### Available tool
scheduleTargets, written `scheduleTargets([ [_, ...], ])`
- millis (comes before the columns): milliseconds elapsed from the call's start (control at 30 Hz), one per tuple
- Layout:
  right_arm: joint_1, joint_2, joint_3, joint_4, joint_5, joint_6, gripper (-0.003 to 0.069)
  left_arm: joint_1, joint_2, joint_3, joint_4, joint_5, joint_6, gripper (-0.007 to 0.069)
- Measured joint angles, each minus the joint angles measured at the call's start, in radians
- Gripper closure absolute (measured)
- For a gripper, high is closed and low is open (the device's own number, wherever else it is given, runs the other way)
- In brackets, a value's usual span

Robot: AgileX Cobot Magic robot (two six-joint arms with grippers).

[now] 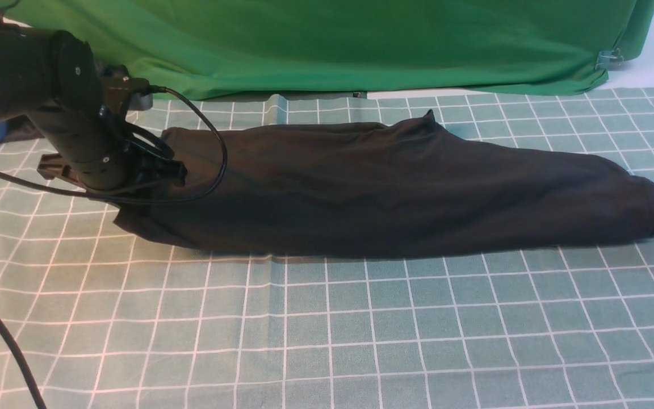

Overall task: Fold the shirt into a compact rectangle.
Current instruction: 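Pull the folded dark garment lengthwise by its ends to straighten it flat on the table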

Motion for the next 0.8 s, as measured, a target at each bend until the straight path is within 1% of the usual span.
scheduleTargets([
  [100, 0.0, 0.028, 0.034, -0.008, -0.004, -0.003, 0.0092, 0.0, 0.0, 0.0, -0.001, -0.002, -0.001, 0.0601],
  [167, 0.0, 0.056, 0.053, -0.014, -0.04, -0.002, 0.009, 0.0, 0.0, 0.0, -0.007, -0.002, -0.002, 0.0601],
  [267, 0.0, 0.093, 0.057, -0.016, -0.09, 0.003, 0.009, 0.0, 0.0, 0.0, -0.015, -0.002, -0.001, 0.0601],
  [400, 0.0, 0.146, 0.057, -0.016, -0.104, 0.012, 0.0091, 0.0, 0.0, 0.0, -0.021, -0.002, -0.002, 0.0601],
  [433, 0.0, 0.158, 0.059, -0.016, -0.104, 0.013, 0.0099, 0.0, 0.0, 0.0, -0.021, -0.001, -0.002, 0.0601],
  [500, 0.0, 0.172, 0.063, -0.016, -0.105, 0.014, 0.0154, 0.0, 0.0, 0.0, -0.021, -0.001, -0.002, 0.0601],
  [533, 0.0, 0.172, 0.063, -0.016, -0.106, 0.014, 0.0162, 0.0, 0.0, 0.0, -0.03, -0.001, -0.002, 0.0601],
  [633, 0.0, 0.174, 0.063, -0.013, -0.113, -0.001, 0.0417, 0.001, 0.0, 0.0, -0.095, 0.001, 0.001, 0.0601],
  [667, 0.0, 0.173, 0.063, -0.013, -0.113, -0.001, 0.0433, 0.001, 0.0, 0.0, -0.098, 0.002, 0.002, 0.0601],
  [700, 0.0, 0.171, 0.063, -0.012, -0.097, -0.004, 0.0543, 0.001, 0.0, 0.0, -0.111, 0.017, 0.009, 0.0601],
  [733, 0.0, 0.169, 0.063, -0.01, -0.084, -0.005, 0.0582, 0.001, -0.001, 0.0, -0.108, 0.029, 0.007, 0.0601],
  [767, 0.0, 0.163, 0.063, -0.01, -0.072, -0.005, 0.0604, 0.002, -0.004, 0.0, -0.098, 0.052, -0.001, 0.0601],
  [800, 0.0, 0.155, 0.063, -0.01, -0.063, -0.005, 0.0611, 0.003, -0.008, 0.0, -0.096, 0.06, -0.003, 0.0601],
])
